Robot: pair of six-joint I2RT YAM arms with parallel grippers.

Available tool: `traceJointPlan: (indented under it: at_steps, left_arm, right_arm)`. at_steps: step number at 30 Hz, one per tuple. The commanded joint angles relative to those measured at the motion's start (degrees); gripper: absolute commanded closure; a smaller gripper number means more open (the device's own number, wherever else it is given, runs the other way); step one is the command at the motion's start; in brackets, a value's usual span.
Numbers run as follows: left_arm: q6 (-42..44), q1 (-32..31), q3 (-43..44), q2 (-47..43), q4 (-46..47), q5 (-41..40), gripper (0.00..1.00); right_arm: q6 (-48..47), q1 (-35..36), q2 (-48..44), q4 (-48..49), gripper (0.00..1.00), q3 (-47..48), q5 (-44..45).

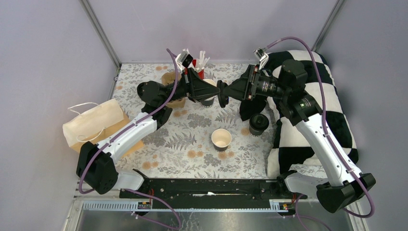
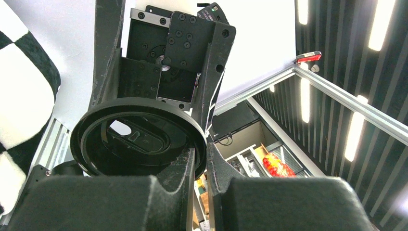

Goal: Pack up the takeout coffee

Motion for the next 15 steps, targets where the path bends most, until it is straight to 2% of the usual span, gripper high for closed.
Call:
traceJointPlan:
  at_steps: [1, 5, 7, 10, 15]
  left_arm:
    - [0.55, -0.56, 2.31, -0.12, 3.81, -0.79, 1.0]
    - [2.5, -0.56, 1.78, -0.7, 0.84, -0.68, 0.97]
    - [6.69, -0.43, 0.98, -2.07, -5.45, -1.15, 0.8]
    - [16.74, 0.86, -1.1, -7.2, -23.54, -3.54, 0.47]
    - [31.99, 7.48, -4.34, -15.7, -61.42, -11.85, 0.32]
  right_arm:
    - [0.6, -0.11, -0.28, 3.34, 0.25, -0.8, -1.53]
    - [1.25, -0.12, -0.69, 3.51, 0.37, -1.71, -1.52]
    - [-0.06, -0.13, -1.11, 1.06, 0.38, -1.88, -0.65]
    - [-7.22, -0.11, -1.52, -9.51, 0.39, -0.74, 2.69]
    - [-22.21, 1.29, -2.12, -30.23, 0.4, -0.66, 15.99]
